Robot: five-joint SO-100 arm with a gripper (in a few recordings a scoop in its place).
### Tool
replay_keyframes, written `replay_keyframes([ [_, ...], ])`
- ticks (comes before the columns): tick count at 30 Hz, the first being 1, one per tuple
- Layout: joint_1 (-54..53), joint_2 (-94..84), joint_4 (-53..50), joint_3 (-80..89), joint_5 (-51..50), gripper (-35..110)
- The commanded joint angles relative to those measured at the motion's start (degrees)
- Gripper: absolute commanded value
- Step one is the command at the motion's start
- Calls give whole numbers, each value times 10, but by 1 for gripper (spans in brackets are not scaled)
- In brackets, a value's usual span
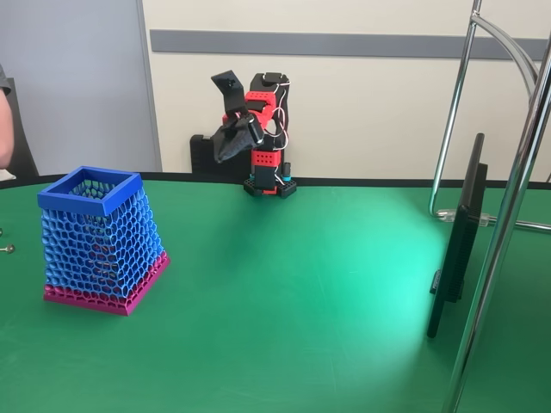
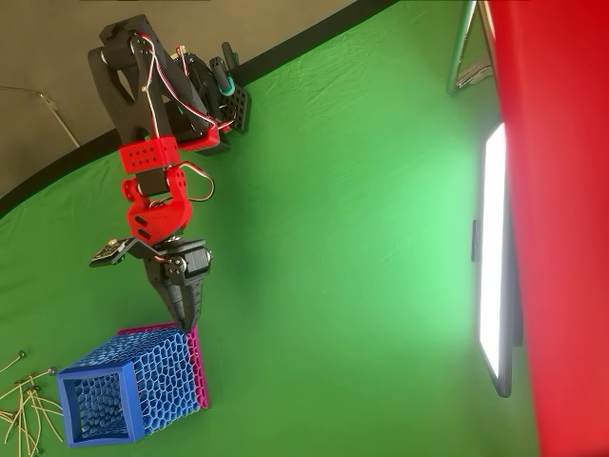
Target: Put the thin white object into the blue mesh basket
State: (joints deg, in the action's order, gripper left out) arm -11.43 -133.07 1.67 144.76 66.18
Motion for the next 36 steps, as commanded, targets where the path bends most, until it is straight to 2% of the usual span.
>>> replay_keyframes([
  [1,11,-48,-22,20,-40,5],
  [4,28,-93,-27,66,-88,5],
  [8,56,-156,-131,85,-184,4],
  [23,139,-394,-278,258,-466,4],
  [36,141,-515,-424,319,-617,4],
])
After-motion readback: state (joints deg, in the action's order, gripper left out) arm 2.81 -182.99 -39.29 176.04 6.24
